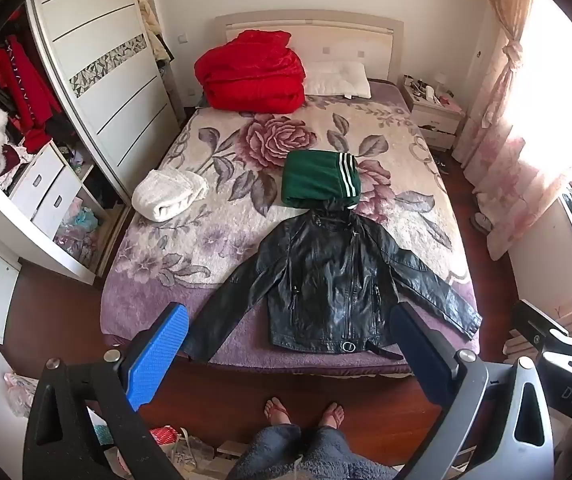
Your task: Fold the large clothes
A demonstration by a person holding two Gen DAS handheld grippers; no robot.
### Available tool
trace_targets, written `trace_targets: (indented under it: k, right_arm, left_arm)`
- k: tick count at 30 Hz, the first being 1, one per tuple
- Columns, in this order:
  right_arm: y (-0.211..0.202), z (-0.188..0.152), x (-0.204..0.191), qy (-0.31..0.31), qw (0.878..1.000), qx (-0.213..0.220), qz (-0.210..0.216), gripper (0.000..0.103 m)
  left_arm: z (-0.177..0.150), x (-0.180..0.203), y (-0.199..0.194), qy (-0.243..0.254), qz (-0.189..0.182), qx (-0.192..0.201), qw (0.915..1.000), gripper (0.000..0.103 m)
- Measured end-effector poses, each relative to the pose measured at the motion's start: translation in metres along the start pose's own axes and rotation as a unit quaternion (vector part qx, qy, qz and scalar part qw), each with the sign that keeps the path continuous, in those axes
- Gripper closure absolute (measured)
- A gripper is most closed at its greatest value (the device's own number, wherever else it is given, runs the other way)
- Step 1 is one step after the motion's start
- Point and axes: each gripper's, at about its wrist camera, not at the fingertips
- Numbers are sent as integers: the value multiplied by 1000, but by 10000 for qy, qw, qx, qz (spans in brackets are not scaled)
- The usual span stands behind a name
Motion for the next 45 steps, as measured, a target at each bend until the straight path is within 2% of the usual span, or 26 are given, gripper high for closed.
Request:
trace_targets:
  k: [21, 30, 45]
  right_arm:
    - [-3, 3, -4, 11, 10000, 40, 12, 0]
    - [-10, 17, -12, 1, 10000, 52, 4, 0]
    - [-11, 13, -13, -7, 10000, 79, 1, 0]
  left_arm:
    - [3, -2, -3, -41, -41, 16, 10000, 0]
    - [11, -6, -9, -67, -56, 24, 10000, 0]
    - [31, -2, -19, -85, -20, 68, 9999, 0]
Point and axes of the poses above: each gripper's, at about its wrist camera, not at the fingertips, and y roughly the way its jaws point, x to its right, z to its top, and after that the axes turned 4 degrees about -y, right-handed
